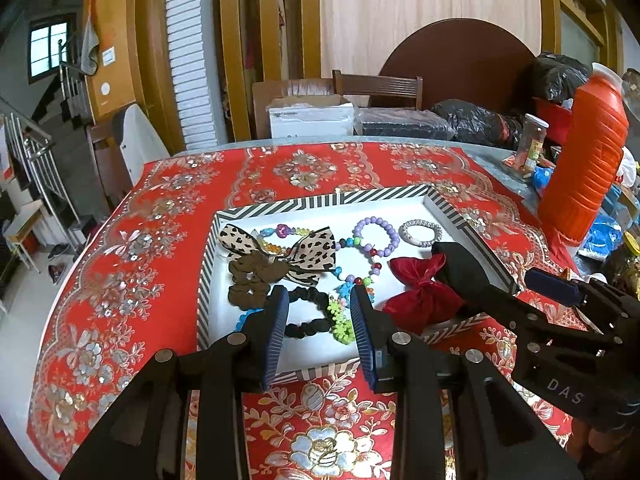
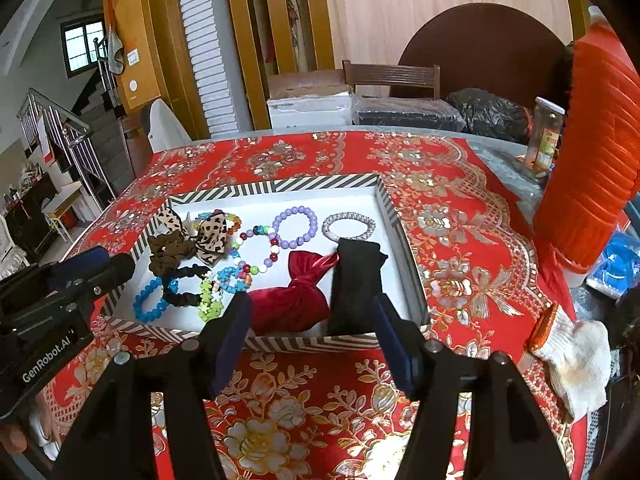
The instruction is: Organize jewelry
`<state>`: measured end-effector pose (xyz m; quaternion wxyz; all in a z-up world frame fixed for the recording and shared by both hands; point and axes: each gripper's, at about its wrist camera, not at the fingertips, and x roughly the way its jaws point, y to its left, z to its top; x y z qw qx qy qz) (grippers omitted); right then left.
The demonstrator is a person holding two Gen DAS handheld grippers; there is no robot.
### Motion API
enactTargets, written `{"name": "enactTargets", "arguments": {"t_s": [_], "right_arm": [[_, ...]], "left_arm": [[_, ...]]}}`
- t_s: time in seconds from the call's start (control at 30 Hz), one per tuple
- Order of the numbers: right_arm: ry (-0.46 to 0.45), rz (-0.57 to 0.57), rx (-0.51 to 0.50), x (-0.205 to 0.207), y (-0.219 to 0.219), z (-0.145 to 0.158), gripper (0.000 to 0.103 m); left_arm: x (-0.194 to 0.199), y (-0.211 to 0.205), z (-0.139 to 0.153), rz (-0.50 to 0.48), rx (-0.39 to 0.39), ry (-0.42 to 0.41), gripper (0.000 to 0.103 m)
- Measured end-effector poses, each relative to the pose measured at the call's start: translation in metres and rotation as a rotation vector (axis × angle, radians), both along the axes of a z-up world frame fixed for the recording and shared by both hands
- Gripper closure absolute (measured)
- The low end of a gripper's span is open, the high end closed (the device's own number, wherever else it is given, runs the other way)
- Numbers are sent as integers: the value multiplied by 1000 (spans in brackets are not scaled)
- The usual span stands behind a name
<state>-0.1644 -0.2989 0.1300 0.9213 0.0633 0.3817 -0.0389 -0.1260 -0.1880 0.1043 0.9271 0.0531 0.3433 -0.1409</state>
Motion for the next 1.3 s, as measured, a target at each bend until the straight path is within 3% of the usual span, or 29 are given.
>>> {"name": "enactTargets", "arguments": {"t_s": [0.17,1.3], "right_arm": [[-7,-3,-2,-5,1,2,38],[21,44,2,-4,18,-4,37]], "left_arm": [[-3,0,-2,26,34,8,72],[-4,11,6,52,7,-7,72]]}}
